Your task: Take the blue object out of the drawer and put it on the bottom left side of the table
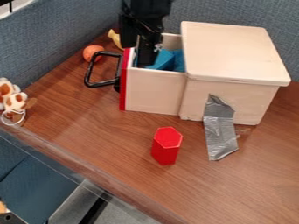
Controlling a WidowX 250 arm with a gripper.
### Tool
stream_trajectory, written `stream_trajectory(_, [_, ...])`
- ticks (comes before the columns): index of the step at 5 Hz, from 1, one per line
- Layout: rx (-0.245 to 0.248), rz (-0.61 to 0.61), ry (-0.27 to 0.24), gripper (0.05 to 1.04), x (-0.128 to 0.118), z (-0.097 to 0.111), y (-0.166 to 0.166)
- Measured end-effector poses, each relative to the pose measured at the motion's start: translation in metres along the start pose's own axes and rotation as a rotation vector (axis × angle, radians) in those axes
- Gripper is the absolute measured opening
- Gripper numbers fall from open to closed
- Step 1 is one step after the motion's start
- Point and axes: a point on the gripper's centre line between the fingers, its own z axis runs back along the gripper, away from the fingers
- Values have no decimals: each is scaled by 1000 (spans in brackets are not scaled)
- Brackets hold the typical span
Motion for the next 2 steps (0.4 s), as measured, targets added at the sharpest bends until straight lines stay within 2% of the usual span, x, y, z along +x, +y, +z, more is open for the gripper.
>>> stream_trajectory(1, [20,59,-23,1000,7,-8,20])
stream_trajectory(2, [21,77,-45,1001,17,-1,31])
